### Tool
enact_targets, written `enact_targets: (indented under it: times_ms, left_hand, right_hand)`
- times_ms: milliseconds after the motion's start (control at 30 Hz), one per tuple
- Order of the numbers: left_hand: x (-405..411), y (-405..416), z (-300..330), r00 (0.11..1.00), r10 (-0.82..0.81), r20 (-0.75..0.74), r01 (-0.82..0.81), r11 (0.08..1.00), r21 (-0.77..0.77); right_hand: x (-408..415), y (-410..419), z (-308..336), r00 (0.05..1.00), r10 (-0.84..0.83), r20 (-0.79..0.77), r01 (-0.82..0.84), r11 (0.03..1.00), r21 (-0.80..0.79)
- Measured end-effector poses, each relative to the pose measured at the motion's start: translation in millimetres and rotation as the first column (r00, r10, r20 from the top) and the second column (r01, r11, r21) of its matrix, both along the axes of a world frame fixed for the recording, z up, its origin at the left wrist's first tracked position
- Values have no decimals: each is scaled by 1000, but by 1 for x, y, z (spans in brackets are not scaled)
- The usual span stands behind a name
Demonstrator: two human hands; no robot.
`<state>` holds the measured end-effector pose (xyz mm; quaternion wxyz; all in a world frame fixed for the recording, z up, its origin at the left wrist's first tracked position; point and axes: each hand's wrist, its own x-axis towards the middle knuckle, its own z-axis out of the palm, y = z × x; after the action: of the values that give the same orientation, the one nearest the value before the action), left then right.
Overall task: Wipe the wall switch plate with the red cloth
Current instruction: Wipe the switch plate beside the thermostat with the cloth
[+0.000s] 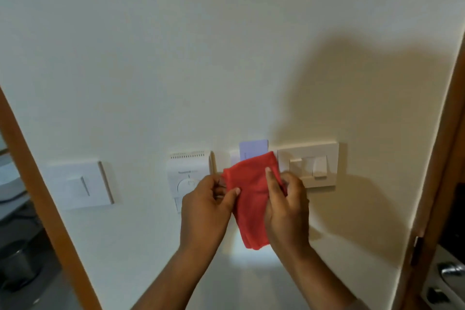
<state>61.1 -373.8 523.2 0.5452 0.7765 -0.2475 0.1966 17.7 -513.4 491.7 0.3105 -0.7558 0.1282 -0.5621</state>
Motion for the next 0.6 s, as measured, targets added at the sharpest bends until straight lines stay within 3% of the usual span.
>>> enact_targets:
  times_ms: [100, 200, 333, 433, 600]
  left_hand:
    - [3, 8, 10, 994, 31, 104, -48, 986, 162]
    - [3, 17, 36, 892, 186, 413, -332, 889, 316]
    - [25, 21, 107, 613, 246, 751, -436, 898, 62]
    - [66, 26, 161, 392, 343, 854, -559, 826, -75]
    - [113, 30, 170, 439, 400, 804, -699, 714, 27]
  right_hand:
    - [6, 1, -8, 976, -213, -35, 193, 934, -302]
    - [19, 9, -12, 955, -293, -52, 247, 876, -414]
    - [34, 17, -16, 942, -327, -81, 244, 827, -506]
    - [45, 10, -21, 943, -333, -21, 264, 782, -565]
    - [59, 3, -15, 928, -362, 82, 321, 669, -670]
